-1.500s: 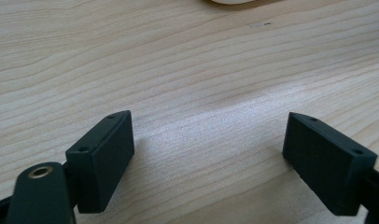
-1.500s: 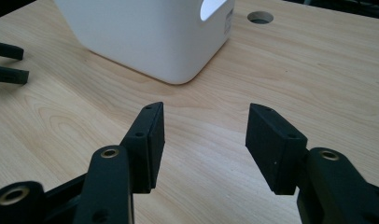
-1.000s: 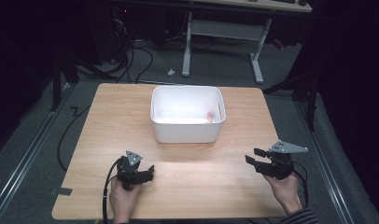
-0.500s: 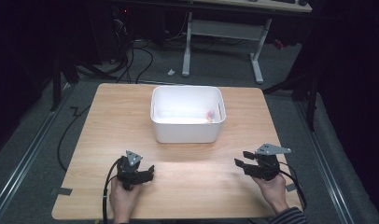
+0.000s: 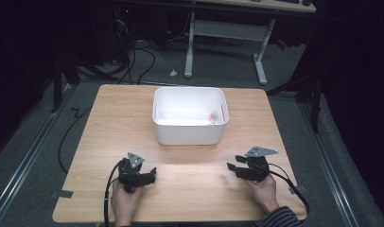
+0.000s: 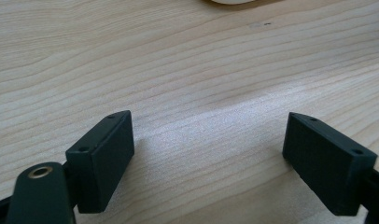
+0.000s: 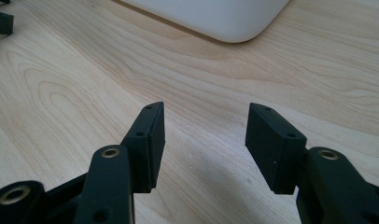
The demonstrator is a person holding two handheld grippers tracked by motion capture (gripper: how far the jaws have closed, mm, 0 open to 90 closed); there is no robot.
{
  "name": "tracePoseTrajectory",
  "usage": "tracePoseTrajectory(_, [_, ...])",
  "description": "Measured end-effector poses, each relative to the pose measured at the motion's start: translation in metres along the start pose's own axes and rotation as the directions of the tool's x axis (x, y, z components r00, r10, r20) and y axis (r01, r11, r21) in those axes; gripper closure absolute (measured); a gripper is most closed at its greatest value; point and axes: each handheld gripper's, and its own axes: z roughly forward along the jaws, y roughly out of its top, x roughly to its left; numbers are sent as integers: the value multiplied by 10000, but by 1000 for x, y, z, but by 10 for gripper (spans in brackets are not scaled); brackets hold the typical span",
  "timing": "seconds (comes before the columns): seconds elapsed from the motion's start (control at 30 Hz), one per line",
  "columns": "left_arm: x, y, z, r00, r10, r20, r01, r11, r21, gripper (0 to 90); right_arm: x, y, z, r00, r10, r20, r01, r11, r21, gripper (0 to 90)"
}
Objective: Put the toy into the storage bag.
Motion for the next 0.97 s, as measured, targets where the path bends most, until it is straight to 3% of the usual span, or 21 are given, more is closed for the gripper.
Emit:
tracePoseTrajectory(0.5, [0, 0, 0, 10000, -1, 0, 1, 10000, 0, 168, -1, -7, 27, 9995, -39, 326, 26, 9992, 396, 439])
tracePoseTrajectory(0.67, [0, 0, 0, 10000, 0, 0, 0, 10000, -1, 169, 5, -12, 33, 9944, -791, 698, 778, 9967, 215, 406])
tracePoseTrajectory(0.97, [0, 0, 0, 10000, 0, 1, 0, 10000, 1, 169, 4, -12, 34, 9950, -796, 594, 781, 9966, 276, 347])
